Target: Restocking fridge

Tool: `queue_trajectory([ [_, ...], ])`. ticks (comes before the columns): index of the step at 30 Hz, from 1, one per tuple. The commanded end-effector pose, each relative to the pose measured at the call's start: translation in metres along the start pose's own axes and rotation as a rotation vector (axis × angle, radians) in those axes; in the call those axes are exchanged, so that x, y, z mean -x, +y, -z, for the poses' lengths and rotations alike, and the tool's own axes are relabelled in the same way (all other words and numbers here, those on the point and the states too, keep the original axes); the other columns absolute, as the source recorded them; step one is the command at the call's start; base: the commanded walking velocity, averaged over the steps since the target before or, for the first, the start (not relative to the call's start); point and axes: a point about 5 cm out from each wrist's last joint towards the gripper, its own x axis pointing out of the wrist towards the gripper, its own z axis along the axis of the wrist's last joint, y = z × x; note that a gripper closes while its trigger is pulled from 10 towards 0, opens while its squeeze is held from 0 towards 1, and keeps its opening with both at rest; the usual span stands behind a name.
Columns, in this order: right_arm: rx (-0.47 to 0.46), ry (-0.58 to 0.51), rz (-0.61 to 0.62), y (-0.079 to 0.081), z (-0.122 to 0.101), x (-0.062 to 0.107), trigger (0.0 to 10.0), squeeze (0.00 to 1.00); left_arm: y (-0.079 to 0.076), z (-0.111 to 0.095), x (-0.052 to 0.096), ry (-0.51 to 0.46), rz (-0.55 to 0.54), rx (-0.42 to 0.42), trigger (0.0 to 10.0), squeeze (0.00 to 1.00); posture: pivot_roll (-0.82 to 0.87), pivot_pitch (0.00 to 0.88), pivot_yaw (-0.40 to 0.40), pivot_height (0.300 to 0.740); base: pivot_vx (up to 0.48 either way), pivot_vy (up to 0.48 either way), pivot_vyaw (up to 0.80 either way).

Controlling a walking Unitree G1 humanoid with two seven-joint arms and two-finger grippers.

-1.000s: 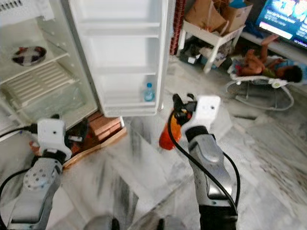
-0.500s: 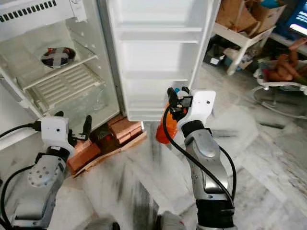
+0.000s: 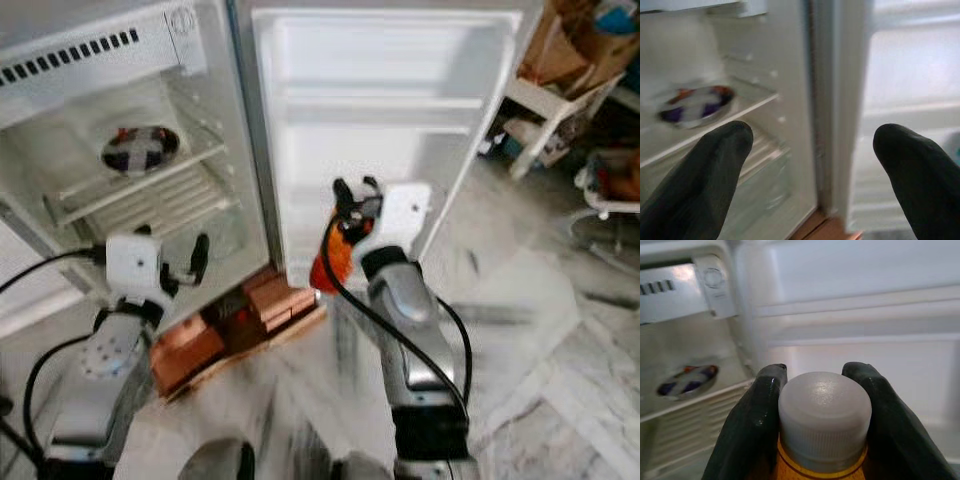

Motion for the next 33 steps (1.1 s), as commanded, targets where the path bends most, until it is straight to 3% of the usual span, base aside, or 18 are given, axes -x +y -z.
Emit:
queue_trajectory([
  [1,0.03,-0.02,0.007,-0.009,-0.006,0.006,10.0,0.0,-0.011,-0.002,-0.002,0.006,0.028,0.027,10.0,0.0,0.11,0.143,-0.03,0.74,0.337,0.0,0.0],
  [11,0.042,-0.034,0.05,-0.015,-0.006,0.009,10.0,0.0,-0.005,0.007,0.009,0.039,0.031,0.002,10.0,0.0,0.12,0.14,-0.03,0.74,0.0,0.0,0.0],
  [17,0.074,0.004,0.095,-0.029,0.007,0.042,10.0,0.0,0.011,0.018,0.027,0.076,-0.048,0.004,10.0,0.0,0.13,0.113,-0.039,0.74,0.0,-0.082,0.0],
  [21,0.108,0.04,0.126,-0.037,0.016,0.055,10.0,0.0,0.027,0.02,0.031,0.081,-0.09,-0.041,10.0,0.0,0.15,0.105,-0.042,0.74,0.0,0.0,0.0],
  [22,0.122,0.065,0.144,-0.041,0.026,0.063,10.0,0.0,0.037,0.025,0.035,0.091,-0.133,-0.068,10.0,0.0,0.17,0.087,-0.027,0.74,0.0,0.0,0.0],
  [27,0.132,0.066,0.161,-0.041,0.031,0.063,10.0,0.0,0.045,0.029,0.04,0.11,-0.157,-0.097,10.0,0.0,0.17,0.065,-0.006,0.74,0.0,0.0,0.0],
  [33,0.16,0.022,0.119,-0.03,0.026,0.049,10.0,0.0,0.035,0.024,0.027,0.076,-0.084,-0.121,10.0,0.0,0.15,0.063,0.001,0.74,0.0,-0.339,0.0],
])
